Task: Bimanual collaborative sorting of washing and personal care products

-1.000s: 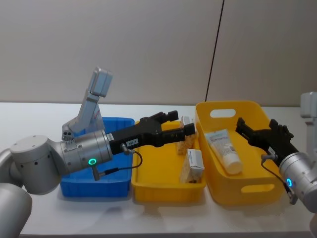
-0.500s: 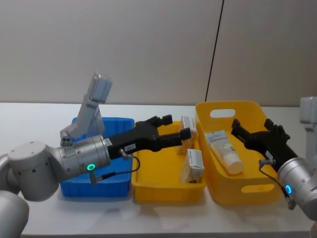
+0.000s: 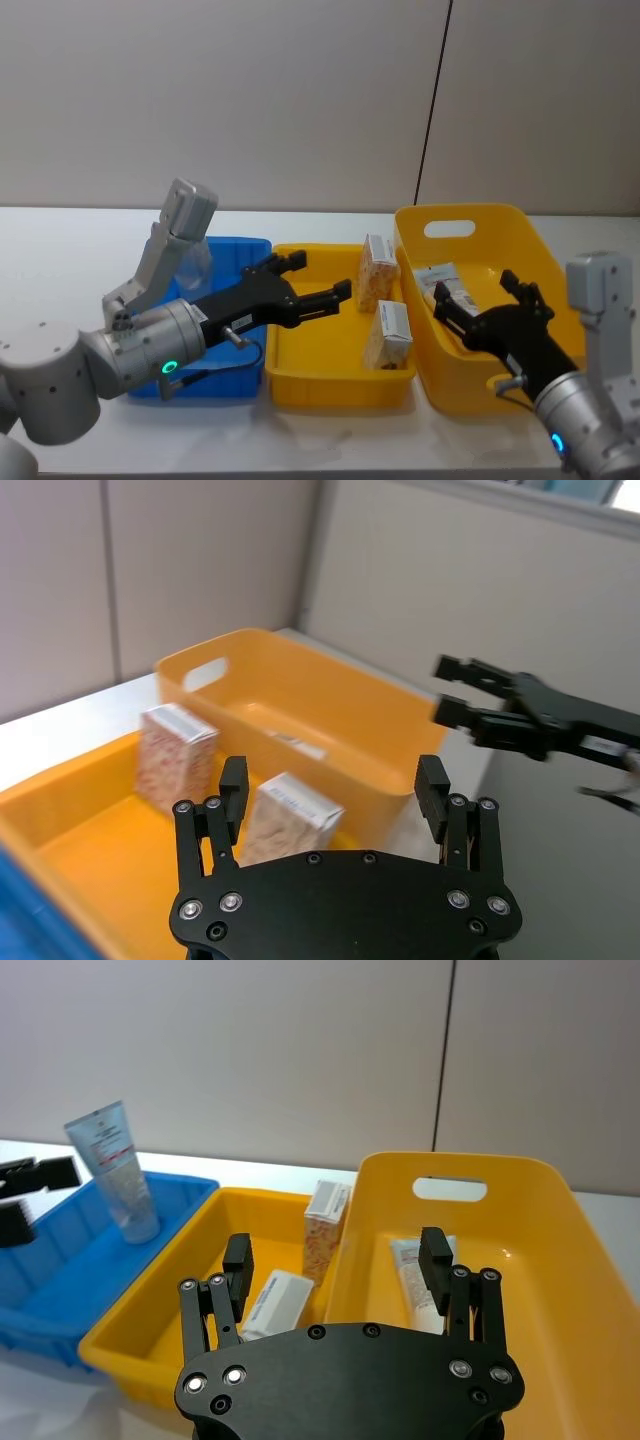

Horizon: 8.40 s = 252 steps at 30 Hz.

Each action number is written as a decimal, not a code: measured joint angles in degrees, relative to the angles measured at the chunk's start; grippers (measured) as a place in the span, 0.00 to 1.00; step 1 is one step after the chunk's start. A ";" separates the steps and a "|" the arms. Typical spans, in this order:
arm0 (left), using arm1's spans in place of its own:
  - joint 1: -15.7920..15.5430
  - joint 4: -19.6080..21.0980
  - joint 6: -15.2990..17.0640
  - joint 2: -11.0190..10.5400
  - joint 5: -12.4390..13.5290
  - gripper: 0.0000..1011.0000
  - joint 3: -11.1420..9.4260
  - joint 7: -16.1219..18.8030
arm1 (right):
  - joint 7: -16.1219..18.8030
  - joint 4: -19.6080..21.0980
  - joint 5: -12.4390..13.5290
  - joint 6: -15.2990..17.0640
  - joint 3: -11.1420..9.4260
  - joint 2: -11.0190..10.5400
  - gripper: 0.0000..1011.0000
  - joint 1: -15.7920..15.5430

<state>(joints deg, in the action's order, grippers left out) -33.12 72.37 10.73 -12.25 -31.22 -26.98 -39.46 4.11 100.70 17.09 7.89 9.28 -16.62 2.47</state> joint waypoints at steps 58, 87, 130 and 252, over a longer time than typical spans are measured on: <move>19.56 20.82 -9.99 -9.65 19.76 0.99 0.99 38.85 | -2.07 0.21 -1.78 2.13 5.45 0.71 0.99 0.20; 19.53 20.84 -10.00 -9.64 19.76 0.99 0.95 38.87 | -6.45 -5.22 -6.60 11.69 9.75 5.37 0.99 3.10; 19.53 20.80 -9.93 -9.64 19.74 0.99 0.95 38.84 | -12.75 -12.89 -11.88 5.40 9.38 11.25 0.99 3.54; 19.54 20.80 -9.94 -9.64 19.74 0.99 0.95 38.84 | -10.77 -20.28 -13.58 -11.45 4.63 18.58 0.21 10.53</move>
<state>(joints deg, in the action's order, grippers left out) -13.59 93.17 0.79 -21.90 -11.48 -26.02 -0.63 -6.66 80.42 3.51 -3.56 13.91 1.96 13.00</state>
